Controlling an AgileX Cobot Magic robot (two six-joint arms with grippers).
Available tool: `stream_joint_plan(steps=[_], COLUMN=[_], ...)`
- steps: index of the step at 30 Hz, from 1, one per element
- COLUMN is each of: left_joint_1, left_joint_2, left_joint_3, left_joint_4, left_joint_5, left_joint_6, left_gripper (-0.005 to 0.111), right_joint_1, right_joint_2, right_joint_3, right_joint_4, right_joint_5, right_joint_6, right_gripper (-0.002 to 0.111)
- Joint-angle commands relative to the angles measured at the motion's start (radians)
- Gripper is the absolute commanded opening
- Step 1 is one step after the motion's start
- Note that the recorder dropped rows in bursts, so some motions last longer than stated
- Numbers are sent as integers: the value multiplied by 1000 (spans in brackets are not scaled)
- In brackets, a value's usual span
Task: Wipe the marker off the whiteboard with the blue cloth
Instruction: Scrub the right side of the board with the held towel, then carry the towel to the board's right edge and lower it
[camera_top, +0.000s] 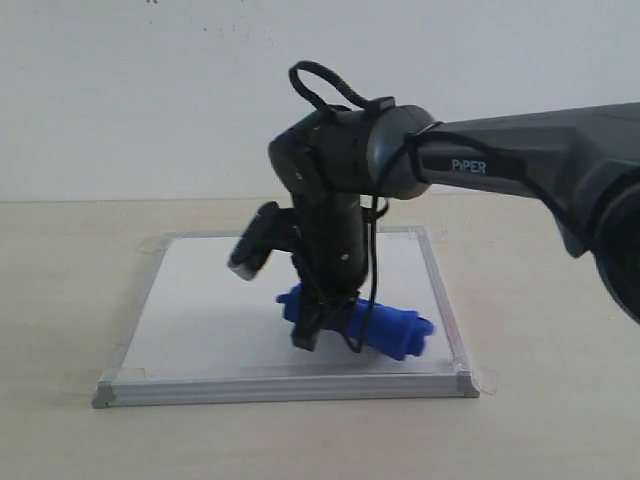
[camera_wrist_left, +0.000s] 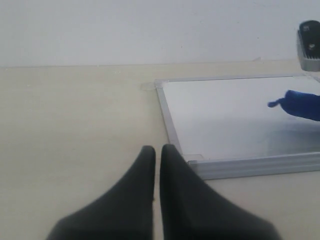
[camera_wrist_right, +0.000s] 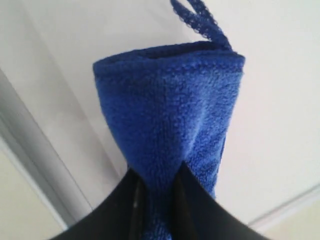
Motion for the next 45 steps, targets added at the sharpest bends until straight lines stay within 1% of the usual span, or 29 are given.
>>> stream_joint_plan(steps=[1, 6, 11, 17, 21, 26, 29, 32, 35, 38, 40, 41, 43, 45], left_joint_1=[2, 2, 2, 2, 2, 2, 2, 2, 2, 2, 2, 2, 2, 2], left_joint_2=[-2, -2, -2, -2, -2, -2, -2, -2, -2, -2, -2, -2, -2, -2], left_joint_3=[4, 4, 4, 4, 4, 4, 4, 4, 4, 4, 4, 4, 4, 4], left_joint_4=[-2, -2, -2, -2, -2, -2, -2, -2, -2, -2, -2, -2, -2, -2], left_joint_5=[1, 1, 1, 1, 1, 1, 1, 1, 1, 1, 1, 1, 1, 1], left_joint_6=[-10, -10, -10, -10, -10, -10, -10, -10, -10, -10, -10, -10, -10, -10], left_gripper=[4, 4, 4, 4, 4, 4, 4, 4, 4, 4, 4, 4, 4, 4], right_joint_1=[54, 68, 66, 52, -18, -159, -249, -312, -343, -350, -384, -416, -455, -468], right_joint_2=[-5, -5, -5, -5, -5, -5, -7, -7, -7, -7, -7, -7, -7, -7], right_joint_3=[-76, -100, -100, -100, -100, -96, -96, -96, -96, -96, -96, -96, -96, -96], right_joint_4=[44, 49, 6, -112, -129, -120, -59, 45, 136, 133, 138, 164, 221, 245], right_joint_5=[-61, -32, 11, 58, 120, 120, 120, 120, 113, 120, 120, 120, 120, 120], right_joint_6=[-9, -31, -17, 204, 288, 370, 431, 469, 472, 478, 533, 559, 561, 561], right_gripper=[0, 0, 0, 0, 0, 0, 0, 0, 0, 0, 0, 0, 0, 0])
